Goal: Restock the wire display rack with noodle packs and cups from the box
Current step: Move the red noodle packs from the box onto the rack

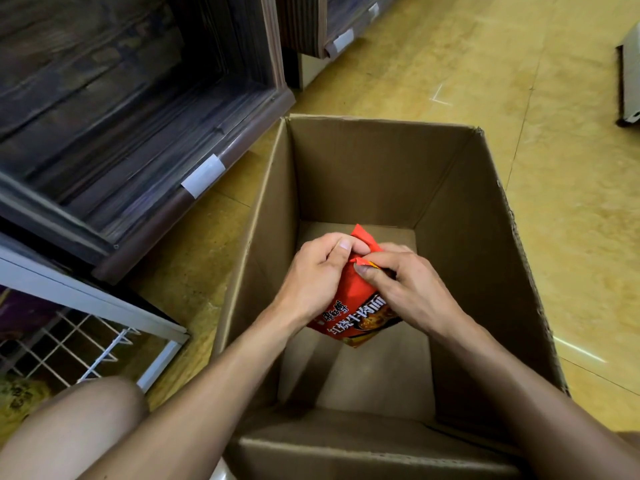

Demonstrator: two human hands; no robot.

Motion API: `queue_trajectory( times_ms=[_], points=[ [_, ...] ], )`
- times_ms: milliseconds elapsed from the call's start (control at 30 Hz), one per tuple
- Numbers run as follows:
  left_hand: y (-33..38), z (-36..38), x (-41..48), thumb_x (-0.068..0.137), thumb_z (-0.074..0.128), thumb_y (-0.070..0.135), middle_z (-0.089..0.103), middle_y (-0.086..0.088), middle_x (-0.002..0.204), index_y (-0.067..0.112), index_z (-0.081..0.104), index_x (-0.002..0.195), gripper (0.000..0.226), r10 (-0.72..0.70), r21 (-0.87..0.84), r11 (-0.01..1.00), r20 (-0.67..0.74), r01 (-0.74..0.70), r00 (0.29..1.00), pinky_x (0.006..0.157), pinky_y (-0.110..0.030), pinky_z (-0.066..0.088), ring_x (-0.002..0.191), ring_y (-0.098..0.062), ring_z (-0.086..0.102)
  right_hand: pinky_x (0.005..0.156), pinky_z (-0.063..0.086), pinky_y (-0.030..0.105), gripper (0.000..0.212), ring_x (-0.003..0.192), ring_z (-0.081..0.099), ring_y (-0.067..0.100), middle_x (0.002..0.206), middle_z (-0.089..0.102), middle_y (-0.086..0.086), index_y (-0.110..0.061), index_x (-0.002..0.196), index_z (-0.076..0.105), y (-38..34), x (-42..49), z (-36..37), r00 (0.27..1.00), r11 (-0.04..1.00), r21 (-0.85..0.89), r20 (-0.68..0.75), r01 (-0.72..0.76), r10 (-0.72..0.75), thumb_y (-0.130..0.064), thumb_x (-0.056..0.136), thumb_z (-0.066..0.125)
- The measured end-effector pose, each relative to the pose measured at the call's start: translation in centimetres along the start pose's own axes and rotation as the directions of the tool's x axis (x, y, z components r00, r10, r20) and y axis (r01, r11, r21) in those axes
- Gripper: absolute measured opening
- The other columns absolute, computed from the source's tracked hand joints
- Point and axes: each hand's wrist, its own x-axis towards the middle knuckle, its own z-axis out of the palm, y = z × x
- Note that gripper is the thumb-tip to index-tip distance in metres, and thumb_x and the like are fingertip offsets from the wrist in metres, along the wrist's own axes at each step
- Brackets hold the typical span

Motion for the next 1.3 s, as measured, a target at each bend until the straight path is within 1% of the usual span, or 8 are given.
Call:
queue_trajectory(
  times_ms=[267,367,467,633,733,900,1067,1300],
  points=[
    [0.2,-0.3,-0.2,0.108,0.044,0.027,0.067,0.011,0.112,0.031,0.074,0.1,0.031,0.04,-0.008,0.999,0.031,-0.039,0.999,0.096,-0.031,0.048,0.107,-0.004,0.062,0.092,0.046,0.035,0.024,0.108,0.054,0.006,0.109,0.065,-0.019,-0.035,0.109,0.075,-0.4,-0.2,0.4,0.997,0.995,0.082,-0.061,-0.05,0.055,-0.043,0.1,0.054],
    [0.3,-0.7,-0.2,0.107,0.047,0.027,0.063,0.01,0.116,0.028,0.074,0.105,0.027,0.076,-0.05,0.996,0.013,-0.075,0.997,0.098,-0.026,0.046,0.11,-0.003,0.06,0.085,0.054,0.041,0.024,0.092,0.065,0.009,0.092,0.072,-0.007,-0.028,0.098,0.075,-0.5,-0.3,0.4,0.991,0.975,0.198,-0.06,-0.102,0.116,-0.041,0.101,0.055],
    [0.2,-1.5,0.2,0.103,0.05,0.034,0.066,0.008,0.115,0.03,0.072,0.106,0.023,0.034,-0.07,0.997,-0.013,-0.035,0.999,0.097,-0.032,0.049,0.107,-0.005,0.064,0.081,0.057,0.046,0.026,0.078,0.073,0.014,0.08,0.076,-0.001,-0.024,0.092,0.075,-0.2,-0.2,0.0,0.978,0.933,0.316,-0.057,-0.172,0.2,-0.041,0.101,0.057],
    [-0.6,-2.1,1.0,0.104,0.05,0.032,0.066,0.015,0.105,0.024,0.068,0.111,0.02,-0.17,0.007,0.985,-0.142,0.172,0.975,0.088,-0.025,0.045,0.106,-0.007,0.061,0.063,0.05,0.014,0.022,0.068,0.072,0.003,0.074,0.076,-0.007,-0.025,0.097,0.076,0.4,0.0,-1.1,0.928,0.853,0.46,-0.14,-0.246,0.344,-0.04,0.099,0.06],
    [-1.4,-1.8,1.1,0.101,0.051,0.045,0.065,0.005,0.113,0.03,0.062,0.117,0.025,-0.272,-0.022,0.962,-0.163,0.273,0.948,0.088,-0.025,0.045,0.108,-0.012,0.061,0.074,0.059,0.031,0.028,0.076,0.076,0.017,0.081,0.078,0.003,-0.017,0.1,0.076,0.4,0.2,-1.6,0.898,0.76,0.606,-0.161,-0.237,0.409,-0.041,0.098,0.061],
    [-0.7,-1.8,0.9,0.079,0.056,0.079,0.056,0.007,0.135,0.049,0.037,0.143,0.074,-0.316,-0.227,0.925,-0.017,0.305,0.948,0.102,-0.031,0.046,0.116,-0.006,0.06,0.083,0.061,0.044,0.026,0.083,0.077,0.027,0.089,0.078,0.01,-0.013,0.103,0.074,0.4,0.2,-1.8,0.846,0.617,0.738,-0.121,-0.273,0.519,-0.036,0.099,0.061],
    [-0.2,-2.2,0.5,0.083,0.07,0.055,0.065,0.0,0.123,0.046,0.035,0.146,0.073,-0.331,-0.386,0.859,0.082,0.336,0.94,0.082,-0.023,0.05,0.097,-0.007,0.071,0.09,0.059,0.049,0.029,0.088,0.077,0.029,0.095,0.078,0.014,-0.008,0.112,0.069,0.3,0.1,-1.6,0.812,0.514,0.792,-0.04,-0.329,0.582,-0.033,0.1,0.06],
    [0.0,-2.0,0.4,0.08,0.082,0.038,0.063,0.008,0.132,0.047,0.035,0.148,0.084,-0.228,-0.415,0.861,0.201,0.294,0.953,0.091,-0.029,0.056,0.107,-0.011,0.071,0.081,0.061,0.048,0.027,0.088,0.076,0.03,0.097,0.077,0.017,-0.004,0.111,0.067,-0.2,0.3,-2.0,0.76,0.351,0.873,0.033,-0.338,0.649,-0.028,0.101,0.058]
  ],
)
